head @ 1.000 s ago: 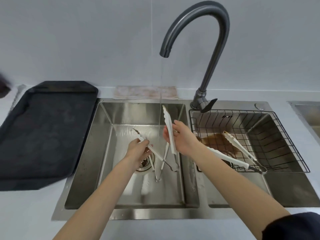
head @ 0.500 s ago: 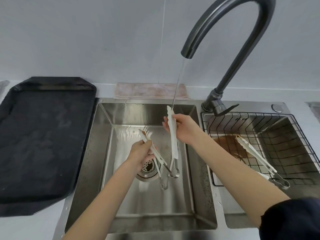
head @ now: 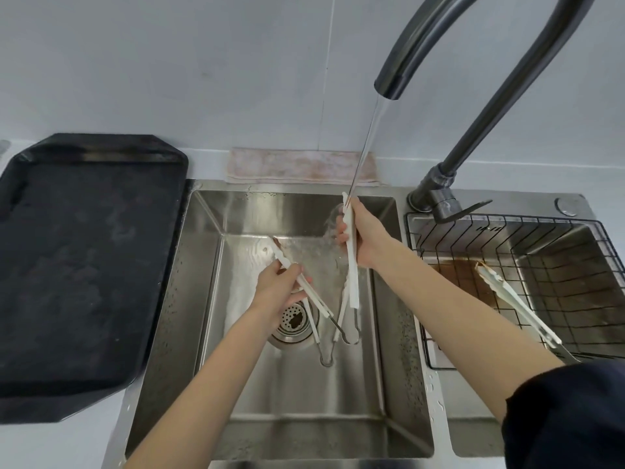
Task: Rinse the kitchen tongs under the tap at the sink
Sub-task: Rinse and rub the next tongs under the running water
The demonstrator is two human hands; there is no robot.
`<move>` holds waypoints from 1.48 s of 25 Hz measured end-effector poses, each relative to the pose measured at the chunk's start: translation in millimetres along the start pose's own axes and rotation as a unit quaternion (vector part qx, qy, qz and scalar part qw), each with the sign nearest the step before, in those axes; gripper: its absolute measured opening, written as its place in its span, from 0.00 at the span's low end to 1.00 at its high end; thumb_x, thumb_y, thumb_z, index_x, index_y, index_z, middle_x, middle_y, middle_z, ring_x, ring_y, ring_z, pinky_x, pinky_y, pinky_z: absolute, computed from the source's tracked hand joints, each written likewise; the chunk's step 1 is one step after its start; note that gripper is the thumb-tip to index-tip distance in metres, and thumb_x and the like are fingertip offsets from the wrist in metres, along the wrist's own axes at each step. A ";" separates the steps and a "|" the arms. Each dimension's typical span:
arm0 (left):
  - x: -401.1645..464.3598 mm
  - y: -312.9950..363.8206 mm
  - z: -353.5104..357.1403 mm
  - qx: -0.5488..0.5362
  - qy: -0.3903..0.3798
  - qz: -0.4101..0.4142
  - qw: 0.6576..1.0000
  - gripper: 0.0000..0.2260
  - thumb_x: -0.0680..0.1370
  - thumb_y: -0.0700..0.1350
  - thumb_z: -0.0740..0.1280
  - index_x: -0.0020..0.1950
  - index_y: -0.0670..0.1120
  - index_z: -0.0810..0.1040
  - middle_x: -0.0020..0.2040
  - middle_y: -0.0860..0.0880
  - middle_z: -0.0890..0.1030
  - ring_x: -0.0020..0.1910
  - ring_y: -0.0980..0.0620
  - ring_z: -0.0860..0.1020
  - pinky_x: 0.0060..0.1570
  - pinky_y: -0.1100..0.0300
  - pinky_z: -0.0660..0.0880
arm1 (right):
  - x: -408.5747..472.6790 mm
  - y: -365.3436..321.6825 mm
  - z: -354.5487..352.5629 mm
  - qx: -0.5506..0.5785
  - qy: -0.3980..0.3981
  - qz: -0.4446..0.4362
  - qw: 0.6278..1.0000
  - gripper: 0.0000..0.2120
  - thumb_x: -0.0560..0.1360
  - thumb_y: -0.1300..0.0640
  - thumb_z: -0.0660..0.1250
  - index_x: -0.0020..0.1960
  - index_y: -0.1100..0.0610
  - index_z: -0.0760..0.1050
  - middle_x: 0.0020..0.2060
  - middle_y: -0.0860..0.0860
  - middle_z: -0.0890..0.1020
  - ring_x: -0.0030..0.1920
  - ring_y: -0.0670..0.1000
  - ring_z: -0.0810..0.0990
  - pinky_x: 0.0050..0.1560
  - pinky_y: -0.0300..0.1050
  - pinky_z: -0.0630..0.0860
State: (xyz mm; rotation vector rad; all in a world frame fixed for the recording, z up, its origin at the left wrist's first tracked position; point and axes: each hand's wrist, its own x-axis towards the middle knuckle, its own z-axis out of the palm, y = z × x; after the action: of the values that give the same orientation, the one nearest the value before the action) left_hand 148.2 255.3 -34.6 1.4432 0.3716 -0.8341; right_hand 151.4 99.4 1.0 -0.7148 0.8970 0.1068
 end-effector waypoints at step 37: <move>-20.6 27.7 8.7 0.203 0.035 0.303 0.930 0.24 0.71 0.46 0.71 0.65 0.50 0.69 0.46 0.62 0.75 0.40 0.56 0.78 0.40 0.68 0.75 | 19.2 20.4 -14.9 -0.222 0.115 -0.235 0.939 0.10 0.79 0.58 0.54 0.42 0.55 0.70 0.33 0.51 0.78 0.34 0.48 0.80 0.42 0.43 0.79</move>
State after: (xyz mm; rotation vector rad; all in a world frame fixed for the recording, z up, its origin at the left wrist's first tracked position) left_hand 151.3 250.3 0.5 1.8374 -0.2146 -0.3584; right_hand 146.0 102.0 -30.1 -1.3687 0.9080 -0.2122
